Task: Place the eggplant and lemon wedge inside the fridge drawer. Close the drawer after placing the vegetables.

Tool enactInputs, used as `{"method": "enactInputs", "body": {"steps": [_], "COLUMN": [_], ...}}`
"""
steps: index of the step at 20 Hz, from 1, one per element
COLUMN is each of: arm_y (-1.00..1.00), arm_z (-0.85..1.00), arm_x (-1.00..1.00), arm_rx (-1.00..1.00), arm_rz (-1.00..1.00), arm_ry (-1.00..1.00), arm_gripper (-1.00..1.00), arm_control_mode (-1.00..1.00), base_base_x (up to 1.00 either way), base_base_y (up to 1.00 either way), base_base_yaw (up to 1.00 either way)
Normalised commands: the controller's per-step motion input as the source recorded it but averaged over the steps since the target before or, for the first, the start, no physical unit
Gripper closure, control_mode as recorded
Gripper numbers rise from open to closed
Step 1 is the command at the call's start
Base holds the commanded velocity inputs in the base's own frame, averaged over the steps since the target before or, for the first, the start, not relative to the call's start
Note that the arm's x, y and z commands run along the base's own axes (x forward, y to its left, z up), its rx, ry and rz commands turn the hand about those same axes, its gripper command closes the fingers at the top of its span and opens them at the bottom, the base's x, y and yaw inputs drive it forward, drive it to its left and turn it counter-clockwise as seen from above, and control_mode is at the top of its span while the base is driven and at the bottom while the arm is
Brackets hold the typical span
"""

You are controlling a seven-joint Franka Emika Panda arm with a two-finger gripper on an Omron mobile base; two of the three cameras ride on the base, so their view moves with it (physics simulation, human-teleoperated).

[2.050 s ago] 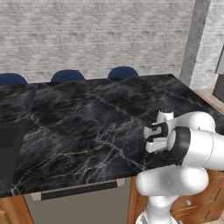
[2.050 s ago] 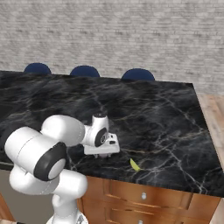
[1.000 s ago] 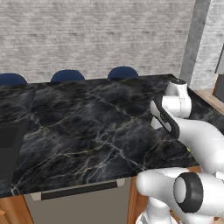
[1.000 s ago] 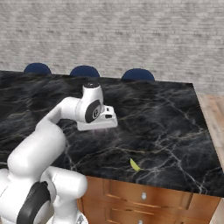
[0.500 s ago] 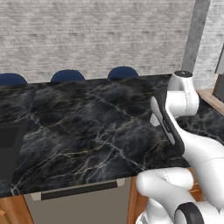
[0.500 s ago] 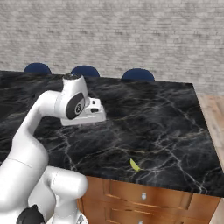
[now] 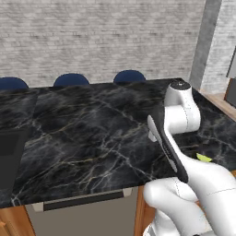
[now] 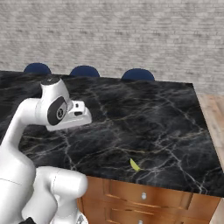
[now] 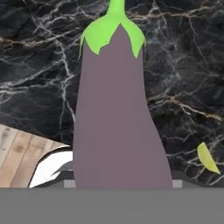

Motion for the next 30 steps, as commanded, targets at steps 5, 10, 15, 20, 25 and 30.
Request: {"method": "enactInputs", "body": {"steps": [5, 10, 15, 20, 25, 30], "arm_y": [-0.02, -0.2, -0.04, 0.0, 0.0, 0.0], "arm_z": [0.12, 0.06, 0.0, 0.0, 0.0, 0.0], "arm_x": [-0.51, -0.5, -0.17, 0.0, 0.0, 0.0], "arm_rx": [0.06, 0.06, 0.01, 0.0, 0.0, 0.0], "arm_rz": [0.0, 0.0, 0.0, 0.0, 0.0, 0.0], "arm_ry": [-0.15, -0.11, -0.04, 0.0, 0.0, 0.0], "arm_gripper": [1.0, 1.0, 1.0, 1.0, 1.0, 1.0], "arm_control_mode": [-1.0, -1.0, 1.0, 1.0, 1.0, 1.0], "base_base_x": [0.0, 0.0, -0.3, 0.0, 0.01, 0.07], "base_base_y": [0.0, 0.0, -0.22, -0.86, -1.0, -1.0], "base_base_yaw": [0.0, 0.0, -0.03, -0.23, -0.24, -0.17]}}
